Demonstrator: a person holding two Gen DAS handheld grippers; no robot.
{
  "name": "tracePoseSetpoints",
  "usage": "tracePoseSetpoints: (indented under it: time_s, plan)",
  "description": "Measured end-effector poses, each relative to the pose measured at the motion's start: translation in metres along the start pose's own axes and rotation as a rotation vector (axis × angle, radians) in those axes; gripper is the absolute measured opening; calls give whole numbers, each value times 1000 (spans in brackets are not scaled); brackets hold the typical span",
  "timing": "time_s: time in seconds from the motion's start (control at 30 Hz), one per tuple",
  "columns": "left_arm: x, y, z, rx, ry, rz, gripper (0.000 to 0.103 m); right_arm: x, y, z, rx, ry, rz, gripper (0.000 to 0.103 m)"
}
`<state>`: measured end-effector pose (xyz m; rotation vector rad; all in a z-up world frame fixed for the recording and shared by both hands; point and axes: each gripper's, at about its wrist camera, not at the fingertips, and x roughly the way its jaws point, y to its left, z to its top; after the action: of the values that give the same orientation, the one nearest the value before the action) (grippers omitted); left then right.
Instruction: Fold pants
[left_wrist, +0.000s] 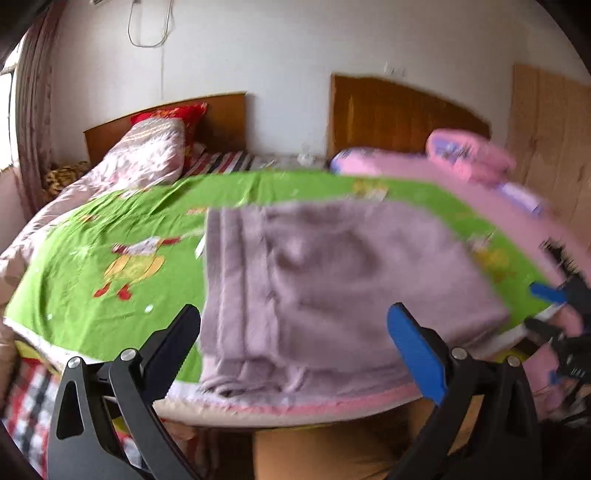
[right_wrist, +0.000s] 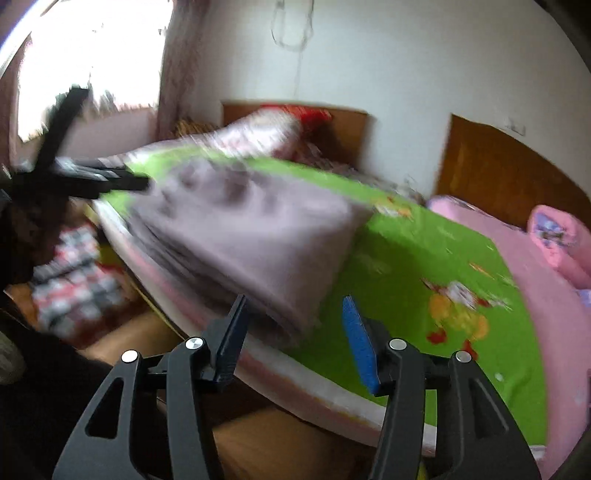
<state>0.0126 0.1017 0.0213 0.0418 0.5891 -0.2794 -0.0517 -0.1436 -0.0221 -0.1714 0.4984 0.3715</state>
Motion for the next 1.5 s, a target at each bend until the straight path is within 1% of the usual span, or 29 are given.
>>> tracePoseSetpoints:
  time_s: [0.03,0.07,0.1,0.17,0.23,0.27,0.3,0.33,0.37,0.4,0.47,0.63,0.7,0.77,0.8,0.83,0.87,0.93,0.97,1.0,1.03,1.07,1.13,1.17,1.23,1.3,1.37,1.4,1.5]
  plan:
    - [-2,-3,4,2,-11,-21,101,-1,3,7,18,-28,30,61]
    - [1,-9,8,15,-14,-44,101,3,7,17,21,-52,51,67]
    - [8,-15,10,32,-10,-51,101,10,11,25,8,-63,47,69]
    - [25,-25,11,65,6,-29,101,36,17,39,-26,-63,11,69]
    - [45,-26,7,65,54,-17,101,60,19,42,-14,-24,33,69]
    - [58,-22,0,55,100,1,101,72,19,39,-8,15,43,69]
    - [66,-17,-7,60,114,11,101,81,20,33,-16,58,35,70]
    - [67,-17,-14,95,93,16,101,88,23,25,-37,87,23,70]
    - [66,-20,-21,147,67,28,101,90,23,13,-50,71,16,70]
    - [67,-23,-25,179,58,44,102,90,21,8,-27,54,24,70]
    - [67,-22,-25,163,54,40,102,89,17,7,12,54,38,70]
    - [70,-17,-25,153,49,32,102,88,19,5,-6,51,34,70]
    - [69,-17,-22,152,70,41,102,85,17,6,3,56,52,72]
    - [54,-19,-7,111,94,35,101,86,5,21,31,120,114,74]
    - [41,-17,6,85,62,-15,101,84,-1,29,38,135,144,78]
    - [31,-16,19,68,26,-52,101,82,-8,40,44,128,159,79]
    - [26,-14,32,58,-1,-66,101,79,-21,56,50,90,150,81]
    - [27,-12,53,49,-20,-98,101,87,-37,80,48,64,130,84]
    - [38,-10,64,44,-2,-134,101,99,-47,95,52,63,133,84]
    - [54,-9,71,39,35,-148,101,112,-56,105,69,73,152,85]
    - [66,-9,74,38,66,-145,101,130,-65,114,101,99,187,85]
    - [86,-9,72,44,120,-132,101,158,-75,121,147,163,228,85]
    - [114,-6,57,49,201,-109,101,197,-82,124,178,267,266,85]
    - [120,-4,48,42,214,-115,101,219,-84,122,156,318,261,85]
    - [121,-1,37,48,194,-133,101,242,-88,120,129,362,196,85]
    - [117,2,34,56,187,-149,101,251,-103,124,207,352,204,84]
    - [119,4,33,61,188,-159,101,242,-115,130,289,314,167,84]
    - [118,4,33,62,186,-159,101,236,-114,132,306,293,163,84]
    - [116,0,30,79,170,-140,101,202,-97,134,298,216,239,84]
